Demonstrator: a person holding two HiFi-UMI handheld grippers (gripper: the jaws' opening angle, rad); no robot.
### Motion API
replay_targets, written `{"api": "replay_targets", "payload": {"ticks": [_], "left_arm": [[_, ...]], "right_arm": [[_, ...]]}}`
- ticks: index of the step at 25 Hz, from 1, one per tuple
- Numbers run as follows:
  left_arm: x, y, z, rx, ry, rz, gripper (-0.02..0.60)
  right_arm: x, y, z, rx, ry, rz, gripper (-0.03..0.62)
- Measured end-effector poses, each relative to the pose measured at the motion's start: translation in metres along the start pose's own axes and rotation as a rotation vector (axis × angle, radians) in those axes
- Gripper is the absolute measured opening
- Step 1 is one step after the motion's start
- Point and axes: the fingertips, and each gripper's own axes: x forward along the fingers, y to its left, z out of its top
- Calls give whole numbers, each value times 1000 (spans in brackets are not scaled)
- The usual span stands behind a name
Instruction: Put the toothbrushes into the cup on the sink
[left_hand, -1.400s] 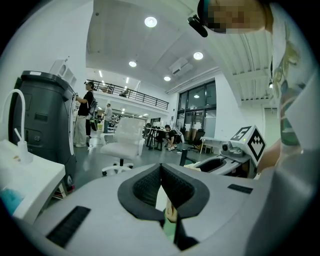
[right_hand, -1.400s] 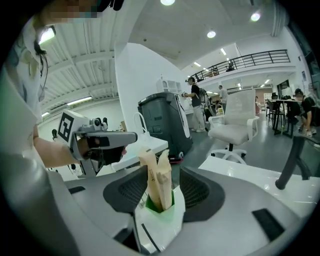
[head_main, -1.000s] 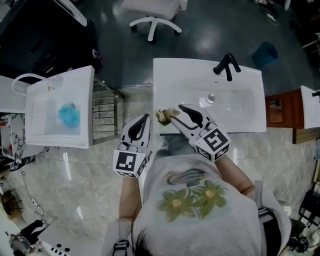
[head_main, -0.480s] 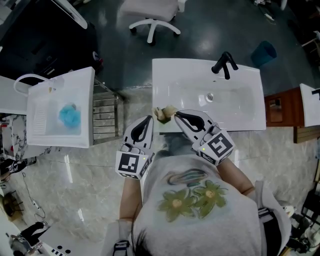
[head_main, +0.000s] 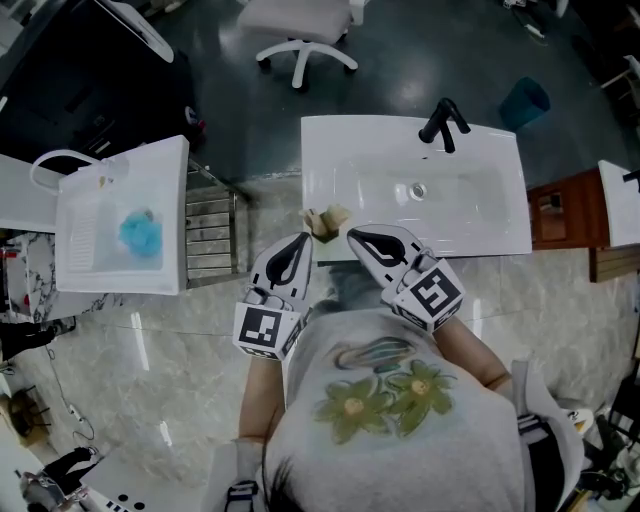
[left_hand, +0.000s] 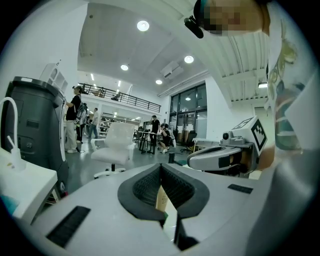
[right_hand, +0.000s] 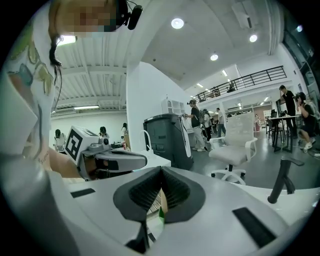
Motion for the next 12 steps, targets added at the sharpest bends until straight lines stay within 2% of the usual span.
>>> {"api": "replay_targets", "payload": {"ticks": [5, 9, 12], "left_arm": [[-1, -6, -4, 2, 10, -10, 18], [-3, -12, -5, -21, 73, -3, 18], [-3, -14, -7, -17, 36, -16, 18]], "right_arm": [[-2, 1, -5, 3, 17, -10, 41], [-5, 3, -11, 6, 32, -17, 41], [-6, 4, -13, 10, 35, -20, 41]]}}
